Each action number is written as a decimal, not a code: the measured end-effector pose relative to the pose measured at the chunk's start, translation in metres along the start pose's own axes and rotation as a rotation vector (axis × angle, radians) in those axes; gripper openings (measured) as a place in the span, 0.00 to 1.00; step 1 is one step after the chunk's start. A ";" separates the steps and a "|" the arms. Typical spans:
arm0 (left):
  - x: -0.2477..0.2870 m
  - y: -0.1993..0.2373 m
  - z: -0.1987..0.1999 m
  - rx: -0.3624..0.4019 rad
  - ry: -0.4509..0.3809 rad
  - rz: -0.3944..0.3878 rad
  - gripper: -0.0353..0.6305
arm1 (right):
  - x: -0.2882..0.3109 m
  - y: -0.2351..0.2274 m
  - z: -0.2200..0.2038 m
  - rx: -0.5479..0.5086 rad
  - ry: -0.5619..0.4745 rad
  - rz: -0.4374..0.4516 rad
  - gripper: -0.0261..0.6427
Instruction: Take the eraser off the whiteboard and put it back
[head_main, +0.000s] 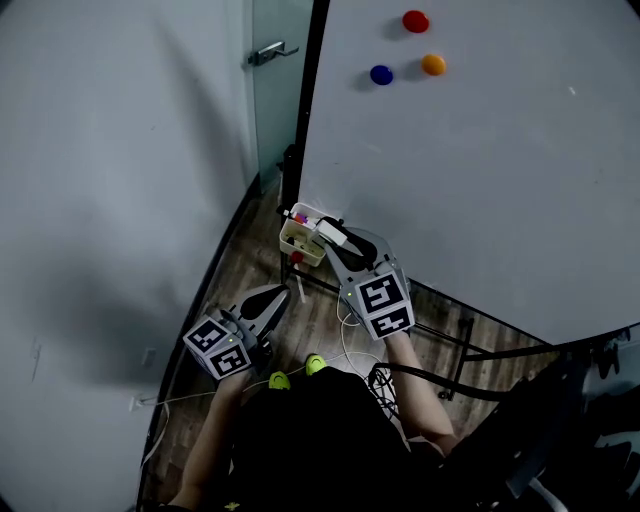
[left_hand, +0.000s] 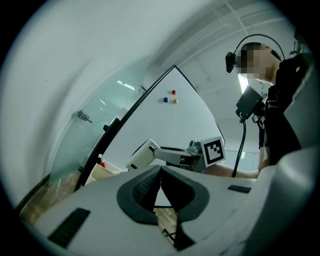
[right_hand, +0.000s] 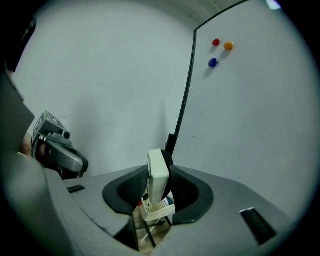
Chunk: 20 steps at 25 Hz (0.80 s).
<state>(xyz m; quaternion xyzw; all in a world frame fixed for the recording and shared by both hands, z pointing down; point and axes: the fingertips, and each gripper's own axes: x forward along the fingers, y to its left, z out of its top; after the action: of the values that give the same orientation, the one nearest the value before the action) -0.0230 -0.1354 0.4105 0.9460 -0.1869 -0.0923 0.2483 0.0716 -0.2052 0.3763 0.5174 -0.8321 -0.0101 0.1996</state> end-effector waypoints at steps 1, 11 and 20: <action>0.001 0.000 0.001 0.002 0.000 -0.002 0.09 | -0.002 -0.001 0.003 -0.003 -0.004 -0.004 0.25; 0.003 0.005 0.001 0.002 0.008 0.000 0.09 | -0.017 -0.004 0.023 -0.007 -0.024 -0.022 0.25; 0.006 0.007 0.004 -0.004 -0.002 -0.010 0.09 | -0.021 0.000 0.027 -0.017 -0.022 -0.024 0.25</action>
<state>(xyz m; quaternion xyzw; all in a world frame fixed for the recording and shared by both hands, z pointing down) -0.0211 -0.1451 0.4103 0.9463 -0.1823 -0.0947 0.2494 0.0707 -0.1924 0.3448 0.5253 -0.8279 -0.0252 0.1947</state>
